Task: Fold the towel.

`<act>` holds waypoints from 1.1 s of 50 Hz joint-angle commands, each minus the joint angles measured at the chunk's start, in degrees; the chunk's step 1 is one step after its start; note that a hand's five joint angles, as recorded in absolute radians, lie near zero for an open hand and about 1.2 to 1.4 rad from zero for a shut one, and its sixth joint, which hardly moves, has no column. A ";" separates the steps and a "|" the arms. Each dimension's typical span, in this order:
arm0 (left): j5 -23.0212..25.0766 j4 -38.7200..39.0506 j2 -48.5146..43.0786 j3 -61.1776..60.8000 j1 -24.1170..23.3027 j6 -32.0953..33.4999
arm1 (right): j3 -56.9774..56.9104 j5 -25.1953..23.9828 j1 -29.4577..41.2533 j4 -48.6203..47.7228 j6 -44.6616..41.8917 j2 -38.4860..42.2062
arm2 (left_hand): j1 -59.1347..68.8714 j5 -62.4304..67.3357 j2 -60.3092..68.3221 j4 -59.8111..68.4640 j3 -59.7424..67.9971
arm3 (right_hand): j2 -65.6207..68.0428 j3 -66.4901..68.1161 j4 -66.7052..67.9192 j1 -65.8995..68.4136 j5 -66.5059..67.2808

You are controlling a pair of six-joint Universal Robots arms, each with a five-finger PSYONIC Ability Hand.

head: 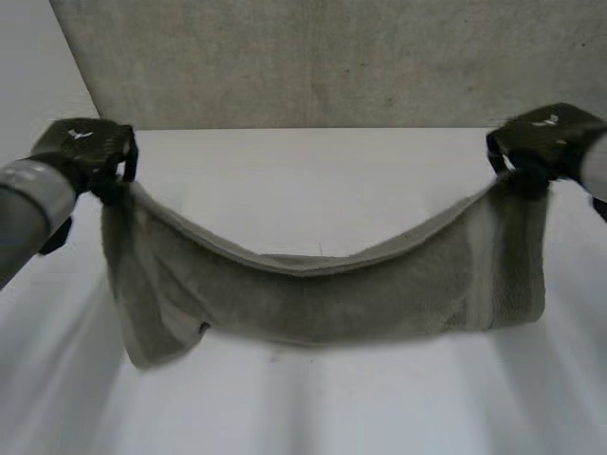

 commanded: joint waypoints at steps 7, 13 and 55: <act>-1.72 11.03 -20.81 43.21 -3.71 -13.53 | -40.92 11.28 6.14 -23.57 5.25 21.33 | 12.04 11.36 10.24 10.16 10.31 | 3.77 3.76 2.88 3.74 2.49; -7.43 21.59 -18.71 48.52 -3.53 -23.84 | -41.39 12.52 6.23 -34.32 13.70 17.65 | 12.04 11.36 10.24 10.16 10.31 | 3.77 3.76 2.88 3.74 2.49; 2.14 30.93 -2.89 -20.82 3.06 -4.43 | 23.29 3.29 -0.62 -24.52 -6.50 -2.63 | 12.04 11.36 10.24 10.16 10.31 | 3.77 3.76 2.88 3.74 2.49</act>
